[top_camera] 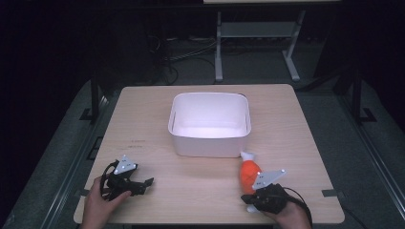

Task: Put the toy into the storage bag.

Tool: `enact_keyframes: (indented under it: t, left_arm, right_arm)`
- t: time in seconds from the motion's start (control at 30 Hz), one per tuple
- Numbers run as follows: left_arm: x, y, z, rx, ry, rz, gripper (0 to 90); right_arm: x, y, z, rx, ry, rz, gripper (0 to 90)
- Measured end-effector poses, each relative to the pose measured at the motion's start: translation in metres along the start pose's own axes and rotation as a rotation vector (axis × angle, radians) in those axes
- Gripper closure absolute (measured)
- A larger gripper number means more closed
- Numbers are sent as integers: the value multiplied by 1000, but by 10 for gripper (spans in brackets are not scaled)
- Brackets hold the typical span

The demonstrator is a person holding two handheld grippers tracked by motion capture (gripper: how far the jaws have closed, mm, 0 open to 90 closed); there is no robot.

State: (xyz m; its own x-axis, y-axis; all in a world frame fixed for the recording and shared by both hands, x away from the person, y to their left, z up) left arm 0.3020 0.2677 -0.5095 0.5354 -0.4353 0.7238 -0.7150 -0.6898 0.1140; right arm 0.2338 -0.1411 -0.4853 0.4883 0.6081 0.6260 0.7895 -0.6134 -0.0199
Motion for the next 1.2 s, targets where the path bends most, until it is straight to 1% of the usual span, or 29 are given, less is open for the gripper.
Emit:
enact_keyframes:
  t: [0.07,0.13,0.23,0.33,0.5,0.63,0.73,0.77,0.9,0.93,1.07,1.2]
  left_arm:
    - [0,0,0,0,0,0,129]
    - [0,0,0,0,0,0,129]
    - [0,0,0,0,0,0,129]
    - [0,0,0,0,0,0,129]
    - [0,0,0,0,0,0,129]
    - [0,0,0,0,0,0,129]
    - [0,0,0,0,0,0,129]
    - [0,0,0,0,0,0,129]
    - [0,0,0,0,0,0,129]
    - [0,0,0,0,0,0,129]
    - [0,0,0,0,0,0,129]
    - [0,0,0,0,0,0,129]
  right_arm:
    - [-5,3,-4,-10,-1,11,896]
    - [-6,4,-5,-12,1,15,896]
    - [-13,11,-11,-32,-6,27,896]
    - [-15,13,-13,-41,-6,36,896]
    - [-21,21,-18,-59,-8,50,896]
    - [-25,28,-23,-79,-18,46,896]
    - [-26,32,-25,-84,-23,42,896]
    - [-29,36,-27,-91,-25,46,896]
    - [-35,45,-33,-110,-32,65,896]
    - [-35,45,-33,-110,-32,65,896]
    - [-40,54,-38,-127,-29,86,896]
    - [-43,59,-42,-128,-25,98,896]
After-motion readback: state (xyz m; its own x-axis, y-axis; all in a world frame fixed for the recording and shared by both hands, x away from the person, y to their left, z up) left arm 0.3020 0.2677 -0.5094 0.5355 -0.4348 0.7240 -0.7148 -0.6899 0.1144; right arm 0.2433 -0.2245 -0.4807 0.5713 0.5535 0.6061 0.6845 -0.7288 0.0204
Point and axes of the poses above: each handheld gripper's, and its own axes: z roughly forward along the jaws, x roughly out of its top, y roughly to its right, the point moved 5 cm from there along z, roughly forward along the jaws, and after that the axes turned 10 degrees about -x, right-handed, at the moved point
